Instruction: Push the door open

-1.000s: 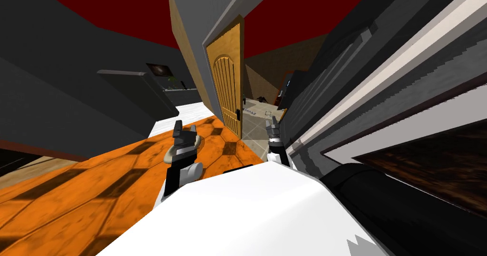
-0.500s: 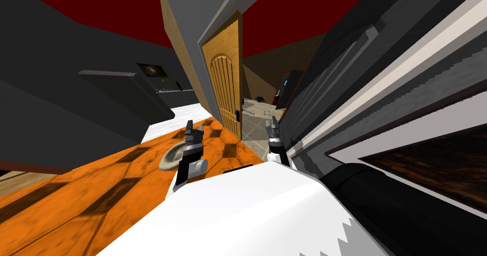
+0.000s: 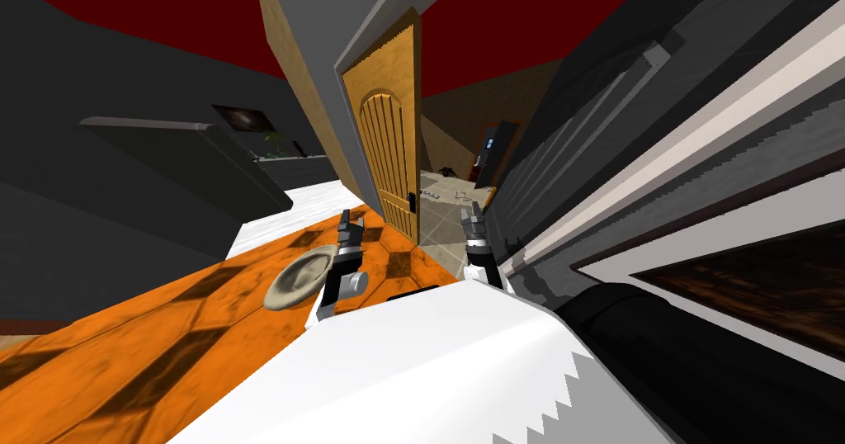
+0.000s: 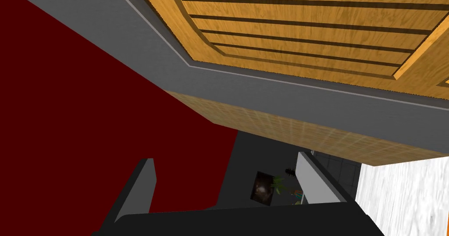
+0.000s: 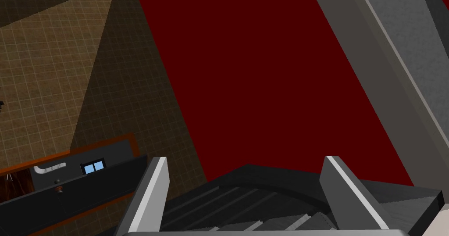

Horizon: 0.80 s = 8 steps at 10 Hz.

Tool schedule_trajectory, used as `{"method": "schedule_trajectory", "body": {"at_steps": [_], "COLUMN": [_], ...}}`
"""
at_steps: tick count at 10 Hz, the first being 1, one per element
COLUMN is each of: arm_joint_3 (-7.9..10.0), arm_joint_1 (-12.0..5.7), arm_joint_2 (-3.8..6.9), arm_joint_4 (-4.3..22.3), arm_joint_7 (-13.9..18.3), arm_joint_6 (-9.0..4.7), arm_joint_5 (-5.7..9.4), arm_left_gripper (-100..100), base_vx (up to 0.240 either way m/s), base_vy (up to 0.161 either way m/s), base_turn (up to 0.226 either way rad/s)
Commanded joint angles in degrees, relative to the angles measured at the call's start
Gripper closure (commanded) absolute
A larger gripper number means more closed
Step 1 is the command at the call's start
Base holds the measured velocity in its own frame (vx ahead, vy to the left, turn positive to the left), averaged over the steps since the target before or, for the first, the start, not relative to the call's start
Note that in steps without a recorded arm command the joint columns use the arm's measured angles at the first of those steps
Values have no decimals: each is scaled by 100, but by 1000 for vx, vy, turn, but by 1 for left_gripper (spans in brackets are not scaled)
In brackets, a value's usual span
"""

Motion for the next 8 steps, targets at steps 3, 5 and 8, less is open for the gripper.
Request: {"method": "schedule_trajectory", "body": {"at_steps": [3,5,8], "arm_joint_3": [-204,-331,-524], "arm_joint_1": [-348,-539,-829], "arm_joint_2": [63,83,103], "arm_joint_4": [558,886,1387], "arm_joint_7": [-12,-22,-36], "arm_joint_6": [22,18,11], "arm_joint_5": [83,125,189], "arm_left_gripper": [-100,-100,-100], "base_vx": [87,71,84], "base_vy": [93,94,113], "base_turn": [-116,-107,-105]}}
